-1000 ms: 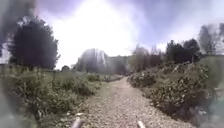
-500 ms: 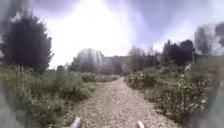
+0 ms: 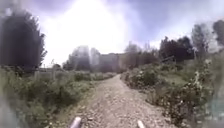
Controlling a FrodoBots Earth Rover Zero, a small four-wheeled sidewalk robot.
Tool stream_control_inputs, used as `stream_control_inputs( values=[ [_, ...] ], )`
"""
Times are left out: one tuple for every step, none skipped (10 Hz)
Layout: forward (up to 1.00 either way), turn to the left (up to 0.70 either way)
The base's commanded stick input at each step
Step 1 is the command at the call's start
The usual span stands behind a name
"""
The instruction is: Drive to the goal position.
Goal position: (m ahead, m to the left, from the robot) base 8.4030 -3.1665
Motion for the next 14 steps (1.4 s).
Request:
stream_control_inputs(
  values=[
    [0.7,0.0],
    [0.7,0.0],
    [0.7,0.0],
    [0.7,0.0],
    [0.7,0.0],
    [0.7,0.0],
    [0.7,0.0],
    [0.7,0.0],
    [0.7,0.0],
    [0.7,0.0],
    [0.7,0.0],
    [0.7,0.0],
    [0.7,-0.35],
    [0.7,-0.35]
  ],
)
